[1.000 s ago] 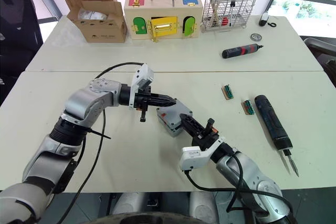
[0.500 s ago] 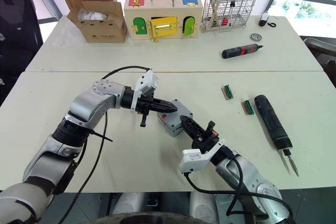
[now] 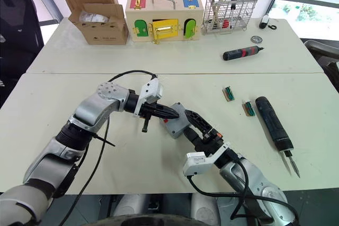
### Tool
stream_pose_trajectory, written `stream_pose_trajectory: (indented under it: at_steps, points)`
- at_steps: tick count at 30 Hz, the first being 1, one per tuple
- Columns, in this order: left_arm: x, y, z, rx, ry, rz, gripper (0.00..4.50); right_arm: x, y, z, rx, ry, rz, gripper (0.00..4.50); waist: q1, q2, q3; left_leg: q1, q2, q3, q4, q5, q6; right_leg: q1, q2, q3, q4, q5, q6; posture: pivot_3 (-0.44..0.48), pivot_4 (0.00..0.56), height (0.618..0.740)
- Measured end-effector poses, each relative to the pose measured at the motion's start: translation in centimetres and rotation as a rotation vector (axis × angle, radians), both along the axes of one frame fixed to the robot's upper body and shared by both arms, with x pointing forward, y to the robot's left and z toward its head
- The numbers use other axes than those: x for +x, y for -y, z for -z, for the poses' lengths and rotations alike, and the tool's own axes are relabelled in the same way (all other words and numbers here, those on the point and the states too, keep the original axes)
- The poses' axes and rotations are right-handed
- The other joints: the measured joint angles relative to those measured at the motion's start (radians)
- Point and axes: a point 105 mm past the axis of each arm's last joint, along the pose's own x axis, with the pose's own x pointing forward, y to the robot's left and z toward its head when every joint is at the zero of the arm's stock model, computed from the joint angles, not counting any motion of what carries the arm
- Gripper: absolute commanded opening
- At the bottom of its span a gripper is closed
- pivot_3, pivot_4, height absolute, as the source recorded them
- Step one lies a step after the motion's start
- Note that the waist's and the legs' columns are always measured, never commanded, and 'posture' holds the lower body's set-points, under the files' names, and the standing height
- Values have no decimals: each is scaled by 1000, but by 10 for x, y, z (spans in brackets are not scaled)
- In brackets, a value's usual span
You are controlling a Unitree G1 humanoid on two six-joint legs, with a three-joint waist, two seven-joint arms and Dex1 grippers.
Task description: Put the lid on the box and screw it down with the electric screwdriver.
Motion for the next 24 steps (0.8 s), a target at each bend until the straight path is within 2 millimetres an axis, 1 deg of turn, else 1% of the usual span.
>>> stream_pose_trajectory:
  at_steps: [8, 19, 24]
  points:
    - [0, 1, 4, -9, 7, -10, 0, 2, 5, -2, -25, -3, -13, 4480, 1, 0, -5, 0, 0, 0, 1, 0, 1, 1, 0, 1, 0, -1, -2, 0, 150, 694]
    - [8, 1, 5, -20, 26, -52, 0, 5, 3, -5, -36, -41, -34, 4480, 0, 0, -7, 3, 0, 0, 1, -1, 3, 4, 0, 1, 0, -1, -2, 0, 150, 694]
    - [8, 0, 5, -15, 30, -55, 0, 4, 4, -6, -74, -41, -66, 4480, 1, 0, -8, 4, 0, 0, 1, -2, 3, 4, 0, 2, -1, -1, -2, 0, 150, 694]
